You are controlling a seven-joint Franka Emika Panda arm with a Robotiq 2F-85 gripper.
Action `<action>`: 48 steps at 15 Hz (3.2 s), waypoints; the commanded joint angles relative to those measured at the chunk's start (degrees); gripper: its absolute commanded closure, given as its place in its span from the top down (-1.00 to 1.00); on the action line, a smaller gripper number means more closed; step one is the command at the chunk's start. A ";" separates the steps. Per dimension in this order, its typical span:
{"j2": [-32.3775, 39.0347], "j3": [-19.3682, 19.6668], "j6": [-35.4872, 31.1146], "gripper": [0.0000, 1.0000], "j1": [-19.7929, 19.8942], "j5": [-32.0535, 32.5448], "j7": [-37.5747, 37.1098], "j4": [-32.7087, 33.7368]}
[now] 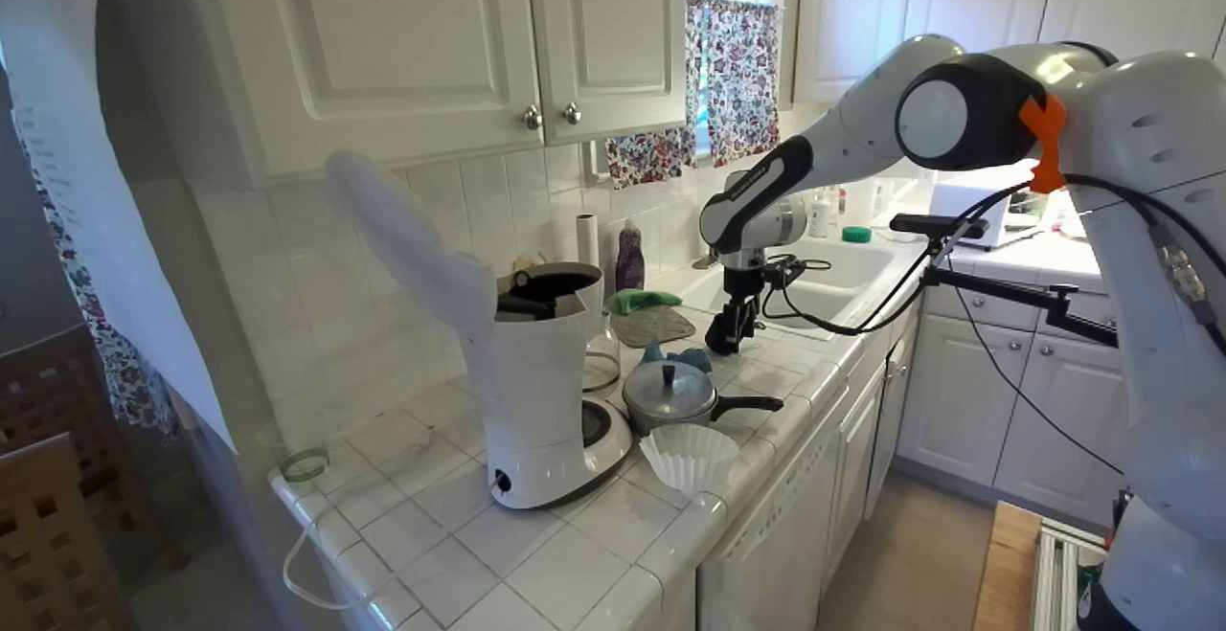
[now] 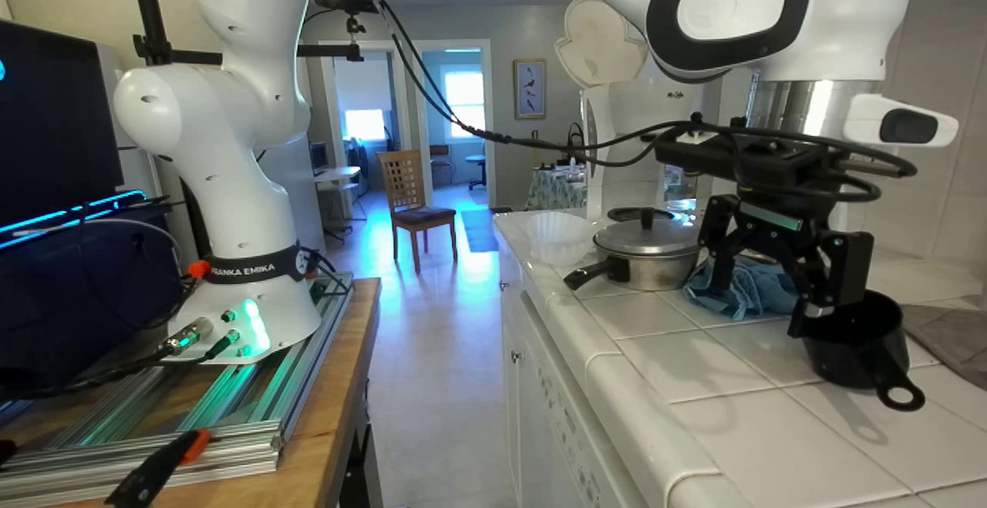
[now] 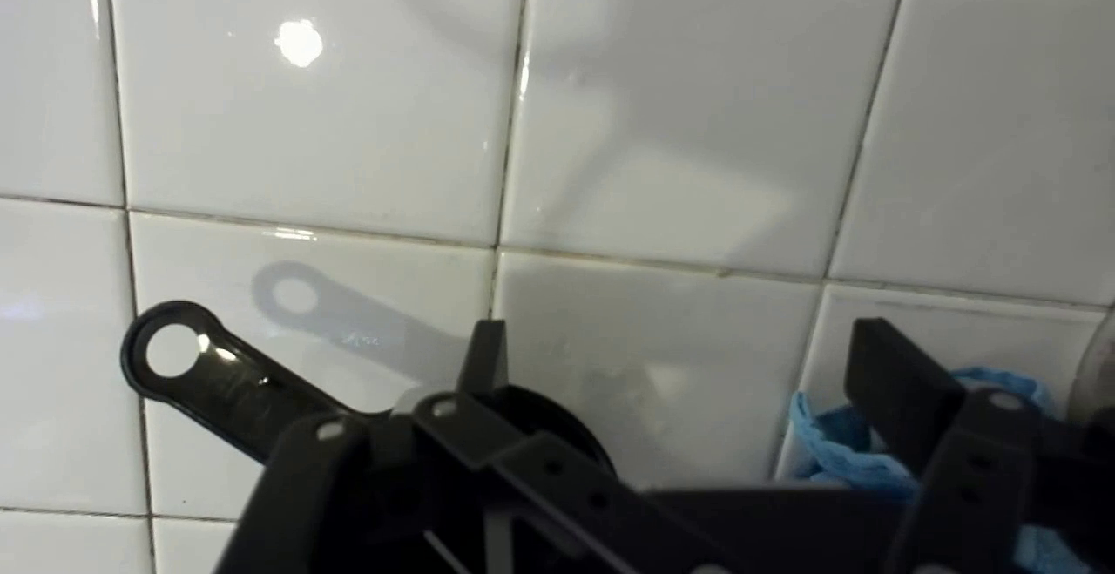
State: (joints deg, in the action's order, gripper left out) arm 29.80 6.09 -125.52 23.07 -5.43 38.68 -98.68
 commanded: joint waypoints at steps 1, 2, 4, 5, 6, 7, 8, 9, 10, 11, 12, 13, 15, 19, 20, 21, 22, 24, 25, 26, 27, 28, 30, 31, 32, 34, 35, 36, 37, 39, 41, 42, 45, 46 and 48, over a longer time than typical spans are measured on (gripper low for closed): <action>1.41 0.14 1.85 1.00 0.01 1.01 0.18 1.89; 1.46 0.15 1.89 1.00 0.01 1.03 0.18 1.90; 1.55 0.17 1.94 1.00 0.00 1.08 0.14 1.94; 1.58 0.19 1.98 1.00 -0.01 1.12 0.10 1.95; 1.59 0.20 2.03 1.00 -0.01 1.13 0.09 1.96; 1.59 0.22 2.07 1.00 -0.02 1.18 0.11 1.94; 1.61 0.27 2.16 1.00 -0.06 1.29 0.02 1.95; 1.66 0.28 2.21 1.00 -0.06 1.31 0.04 1.96; 1.72 0.29 2.28 1.00 -0.06 1.32 0.04 1.98; 1.78 0.30 2.33 1.00 -0.07 1.36 0.04 1.95; 1.77 0.34 2.26 1.00 -0.16 1.51 -0.03 1.84; 1.52 0.25 2.19 1.00 -0.22 1.44 -0.07 1.63; 0.85 0.23 2.07 1.00 -0.59 1.61 -0.45 1.18; 1.15 0.36 2.66 1.00 -1.07 2.01 -0.78 1.28; 1.35 0.31 3.06 1.00 -1.00 1.73 -0.89 1.38; 1.45 0.29 3.68 1.00 -0.93 1.51 -0.98 1.52; 1.43 0.35 3.73 1.00 -0.98 1.63 -0.98 1.50; 1.43 0.40 4.12 1.00 -1.00 1.68 -0.93 1.54; 1.51 0.40 4.34 1.00 -0.98 1.61 -1.01 1.60; 1.53 0.43 4.36 1.00 -1.00 1.69 -0.97 1.62; 1.56 0.45 4.56 1.00 -1.02 1.75 -0.96 1.67; 1.63 0.45 4.72 1.00 -1.00 1.72 -0.98 1.73; 1.67 0.42 4.59 1.00 -1.00 1.70 -0.85 1.71; 1.62 0.33 4.28 1.00 -0.94 1.56 -0.68 1.63; 1.64 0.35 4.27 1.00 -0.95 1.57 -0.73 1.67; 1.47 0.23 3.80 1.00 -0.83 1.26 -0.54 1.60; 1.16 0.10 3.53 1.00 -0.78 1.06 -0.34 1.57; 0.82 0.12 2.82 1.00 -0.88 1.23 -0.24 1.58; 0.42 0.05 1.20 1.00 -0.94 1.36 0.15 1.67; 0.25 -0.08 -1.17 1.00 -0.88 1.41 0.67 2.90; 0.77 -0.17 -2.82 1.00 -0.58 1.19 0.89 4.59; 1.23 -0.30 -3.13 1.00 -0.32 0.81 0.93 5.43; 2.37 -0.43 -2.14 1.00 0.11 0.44 0.86 7.02; 2.68 -0.47 -1.18 1.00 0.27 0.42 1.02 7.47; 3.21 -0.30 -0.12 1.00 0.34 0.80 0.96 7.78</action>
State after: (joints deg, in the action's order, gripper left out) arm 31.04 6.14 -127.96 22.64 -5.12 38.86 -93.51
